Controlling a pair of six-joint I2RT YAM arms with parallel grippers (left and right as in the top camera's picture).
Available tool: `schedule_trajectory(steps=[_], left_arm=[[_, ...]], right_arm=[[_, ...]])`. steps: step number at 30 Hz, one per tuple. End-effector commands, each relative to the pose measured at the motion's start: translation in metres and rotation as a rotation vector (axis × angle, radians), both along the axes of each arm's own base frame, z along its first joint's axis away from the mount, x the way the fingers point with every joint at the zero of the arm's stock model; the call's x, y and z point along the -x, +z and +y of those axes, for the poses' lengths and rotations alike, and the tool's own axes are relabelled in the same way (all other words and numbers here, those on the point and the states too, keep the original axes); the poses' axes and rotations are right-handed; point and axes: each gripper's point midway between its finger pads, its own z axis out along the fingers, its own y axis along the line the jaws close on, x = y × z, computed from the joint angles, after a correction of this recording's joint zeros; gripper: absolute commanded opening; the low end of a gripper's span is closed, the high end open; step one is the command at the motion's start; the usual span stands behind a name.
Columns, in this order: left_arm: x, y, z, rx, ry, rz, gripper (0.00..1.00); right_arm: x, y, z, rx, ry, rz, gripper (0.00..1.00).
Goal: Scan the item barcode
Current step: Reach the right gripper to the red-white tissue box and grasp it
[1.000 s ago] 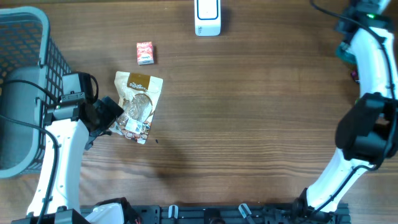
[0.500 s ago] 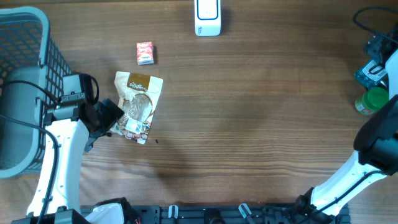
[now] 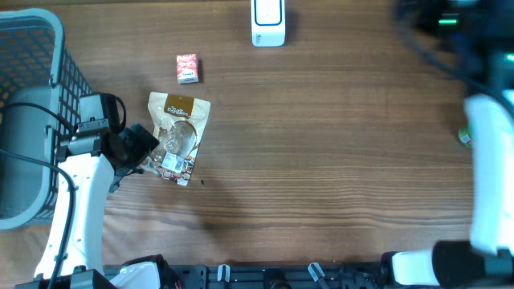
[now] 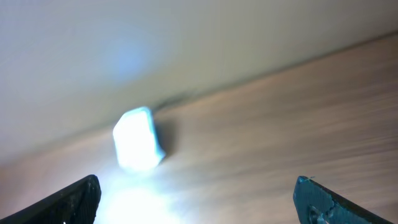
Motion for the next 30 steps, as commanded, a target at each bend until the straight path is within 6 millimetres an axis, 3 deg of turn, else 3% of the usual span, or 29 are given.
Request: schedule_trajectory(steps=[1,6,9,14,18,20,24,26,30], left_arm=[[0.009,-0.002,0.005,-0.037,-0.093,0.054,1.00],[0.014,-0.004,0.001,-0.022,-0.140,0.079,1.00],[0.014,-0.004,0.001,-0.022,-0.140,0.079,1.00],[0.014,-0.004,0.001,-0.017,-0.111,0.075,1.00],[0.013,-0.004,0.001,-0.017,-0.110,0.069,1.00],[0.014,-0.004,0.001,-0.016,-0.111,0.074,1.00],[0.014,-0.004,0.001,-0.016,-0.111,0.074,1.00],[0.014,-0.004,0.001,-0.016,-0.111,0.075,1.00],[0.015,-0.004,0.001,-0.016,-0.111,0.075,1.00]], right_arm=[[-0.001,-0.075,0.113,-0.014,0.153,0.186,1.00],[-0.003,-0.171,0.226,0.042,0.358,0.298,1.00],[-0.012,-0.182,0.273,0.033,0.446,0.229,1.00],[-0.045,-0.188,0.322,0.004,0.450,0.037,1.00],[-0.046,-0.209,0.379,0.121,0.571,-0.139,1.00],[-0.047,-0.231,0.403,0.205,0.582,-0.203,1.00],[-0.053,-0.279,0.422,0.245,0.585,-0.187,1.00],[-0.054,-0.298,0.422,0.258,0.587,-0.166,1.00],[-0.056,-0.320,0.415,0.302,0.564,-0.148,0.99]])
